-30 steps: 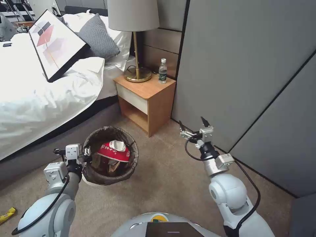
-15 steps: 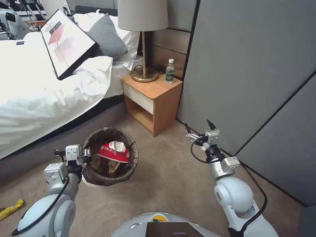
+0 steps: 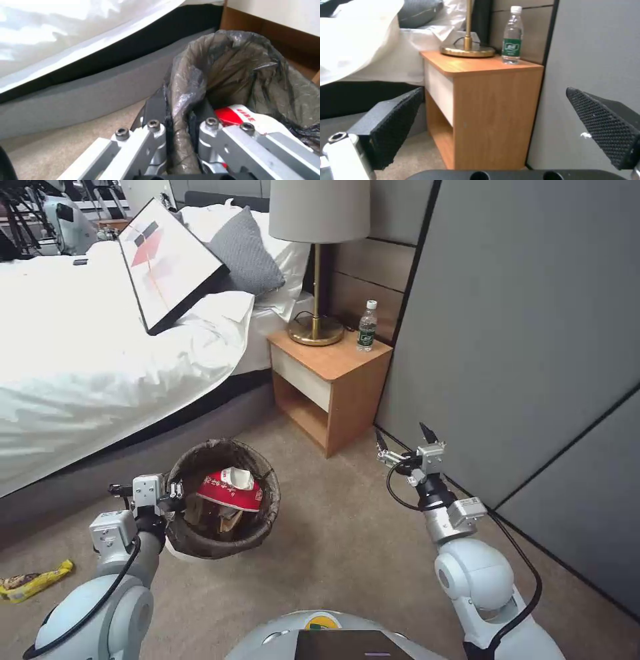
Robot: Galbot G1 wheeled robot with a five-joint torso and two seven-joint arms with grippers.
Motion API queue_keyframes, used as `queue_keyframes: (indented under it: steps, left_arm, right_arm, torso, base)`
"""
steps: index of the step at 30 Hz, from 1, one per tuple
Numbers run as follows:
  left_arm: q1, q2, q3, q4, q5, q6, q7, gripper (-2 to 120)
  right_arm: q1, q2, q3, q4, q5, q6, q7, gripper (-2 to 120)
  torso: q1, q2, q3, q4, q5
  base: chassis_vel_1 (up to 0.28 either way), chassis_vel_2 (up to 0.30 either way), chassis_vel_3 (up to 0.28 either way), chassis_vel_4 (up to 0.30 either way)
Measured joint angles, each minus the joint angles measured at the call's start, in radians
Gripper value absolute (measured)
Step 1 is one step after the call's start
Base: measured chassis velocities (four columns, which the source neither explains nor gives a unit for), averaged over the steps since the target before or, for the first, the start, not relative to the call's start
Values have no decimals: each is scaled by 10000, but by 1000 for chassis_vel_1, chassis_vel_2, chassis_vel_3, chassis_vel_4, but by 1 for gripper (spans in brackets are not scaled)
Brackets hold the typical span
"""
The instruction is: Pick up the trash bin, then pick up the garbage from the floor and place it into the trash bin.
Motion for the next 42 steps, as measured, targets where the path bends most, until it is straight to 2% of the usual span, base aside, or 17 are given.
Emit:
queue_keyframes:
  steps: [42]
  left_arm:
    - [-12,4,-1,0,5,-2,27,7]
  right_arm:
    - [151,10,-89,-264,28,-51,59,100]
  torso:
    - [0,0,0,3,0]
  base:
    - [50,54,52,51]
